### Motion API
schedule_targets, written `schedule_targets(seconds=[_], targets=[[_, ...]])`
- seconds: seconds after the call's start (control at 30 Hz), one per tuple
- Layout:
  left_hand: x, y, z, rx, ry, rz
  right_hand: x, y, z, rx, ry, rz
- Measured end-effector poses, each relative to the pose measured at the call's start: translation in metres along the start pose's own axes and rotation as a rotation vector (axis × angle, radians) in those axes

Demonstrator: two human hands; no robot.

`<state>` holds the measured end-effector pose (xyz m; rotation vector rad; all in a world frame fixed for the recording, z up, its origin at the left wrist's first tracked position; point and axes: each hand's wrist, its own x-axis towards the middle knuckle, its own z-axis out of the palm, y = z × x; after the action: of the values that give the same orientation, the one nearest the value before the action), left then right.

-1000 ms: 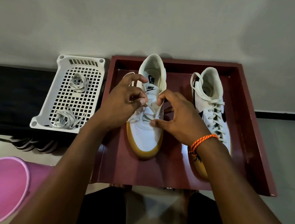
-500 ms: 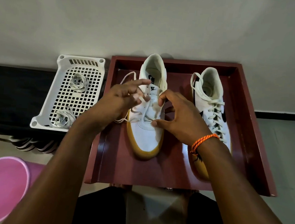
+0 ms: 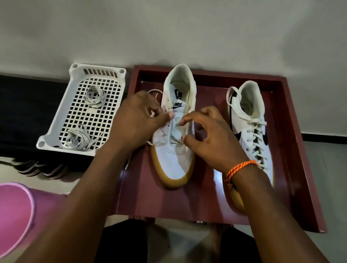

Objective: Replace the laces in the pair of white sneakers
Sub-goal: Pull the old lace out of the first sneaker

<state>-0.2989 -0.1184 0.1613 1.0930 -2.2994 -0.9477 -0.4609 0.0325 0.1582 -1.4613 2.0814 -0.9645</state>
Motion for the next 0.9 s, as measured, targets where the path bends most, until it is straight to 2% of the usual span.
schedule_targets(seconds=[0.07, 0.13, 0.27, 0.5, 0.73, 0.83, 0.9], targets=[[-0.005, 0.008, 0.007, 0.09, 0.044, 0.031, 0.002, -0.006, 0.006, -0.072, 0.116, -0.015], [-0.006, 0.009, 0.013, 0.153, 0.031, 0.029, 0.003, -0.013, 0.013, -0.137, 0.158, -0.013], [-0.005, 0.007, 0.014, 0.228, -0.027, -0.061, -0.001, -0.021, 0.028, -0.264, 0.097, 0.049], [0.0, 0.006, 0.013, 0.208, -0.091, -0.073, -0.001, -0.026, 0.042, -0.319, 0.08, 0.046], [0.002, -0.003, 0.01, 0.137, -0.138, -0.104, 0.003, -0.026, 0.026, -0.055, 0.036, 0.133], [0.003, -0.005, 0.009, 0.11, -0.161, -0.104, 0.006, -0.022, 0.014, 0.071, 0.093, 0.199], [0.003, -0.006, 0.009, 0.086, -0.153, -0.107, 0.005, -0.021, 0.011, 0.061, 0.147, 0.216]])
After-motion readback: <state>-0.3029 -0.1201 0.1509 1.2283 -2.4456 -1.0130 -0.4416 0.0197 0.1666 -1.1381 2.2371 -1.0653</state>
